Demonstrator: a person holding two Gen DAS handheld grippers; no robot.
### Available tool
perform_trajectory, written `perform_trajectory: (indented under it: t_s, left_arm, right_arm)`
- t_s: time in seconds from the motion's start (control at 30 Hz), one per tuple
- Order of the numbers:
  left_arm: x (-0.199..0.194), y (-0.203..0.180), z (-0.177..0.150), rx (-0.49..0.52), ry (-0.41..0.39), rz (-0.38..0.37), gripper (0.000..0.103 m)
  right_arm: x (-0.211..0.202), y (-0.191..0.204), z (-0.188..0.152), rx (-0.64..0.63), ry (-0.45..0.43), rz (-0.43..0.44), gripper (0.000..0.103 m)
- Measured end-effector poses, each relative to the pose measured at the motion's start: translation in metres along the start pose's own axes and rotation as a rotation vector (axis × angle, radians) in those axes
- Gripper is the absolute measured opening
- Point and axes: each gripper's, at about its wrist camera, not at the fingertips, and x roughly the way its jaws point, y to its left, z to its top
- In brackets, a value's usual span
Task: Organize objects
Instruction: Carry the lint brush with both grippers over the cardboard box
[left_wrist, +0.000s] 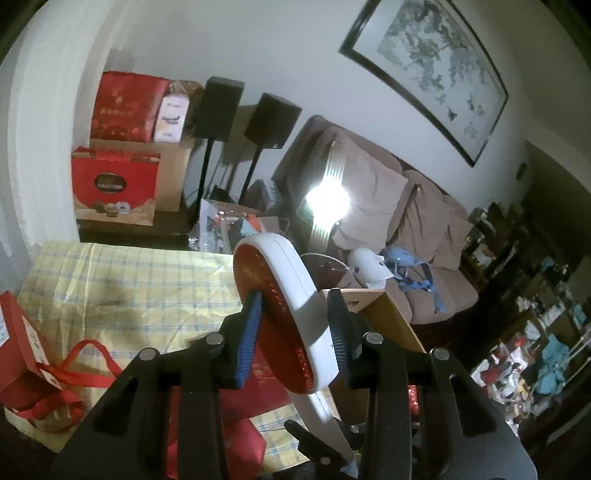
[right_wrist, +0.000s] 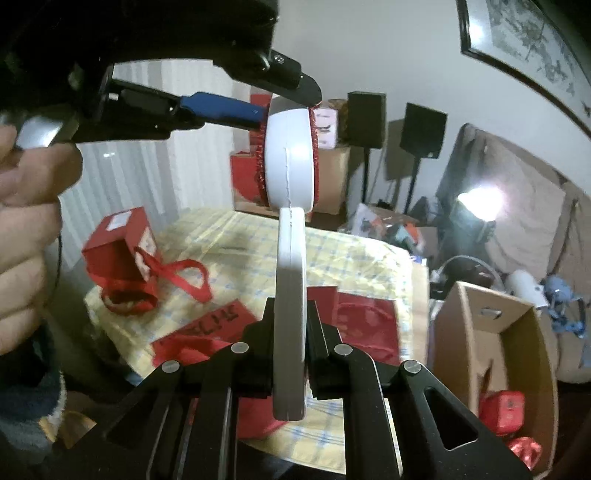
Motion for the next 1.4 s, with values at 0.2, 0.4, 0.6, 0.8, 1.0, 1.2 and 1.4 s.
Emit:
perform_trajectory:
  t_s: [0.2, 0.4, 0.6, 0.8, 1.0, 1.2, 1.4]
  left_arm:
    - [0.011, -0.018, 0.002, 0.018, 0.0, -0.03, 0.033]
    - [0.026, -0.041, 0.002, 0.034, 0.011, -0.059, 0.033]
    - [0.036, -0.071, 0.001, 0.064, 0.005, -0.071, 0.031]
    - [0.051, -0.106, -0.002, 0.089, 0.005, -0.097, 0.031]
    - [0.066, -0.139, -0.006, 0.131, 0.011, -0.111, 0.031]
    - [0.077, -0.176, -0.012, 0.207, 0.008, -0.102, 0.031]
    - [0.094, -0.209, -0.018, 0.243, 0.041, -0.128, 0.03]
  right_arm:
    - [-0.007, -0.018, -0.002, 0.0, -0.01, -0.04, 0.012]
    - [-0.014, -0.039, -0.007, 0.007, -0.013, -0.08, 0.012]
    - [-0.029, -0.064, -0.012, -0.002, -0.025, -0.122, 0.012]
    - [-0.039, -0.091, -0.021, 0.014, -0.043, -0.16, 0.012]
    - [-0.047, -0.117, -0.033, 0.017, -0.06, -0.199, 0.012]
    - [-0.055, -0.145, -0.043, 0.053, -0.092, -0.19, 0.012]
    - [-0.069, -0.174, -0.057, 0.105, -0.103, -0.206, 0.012]
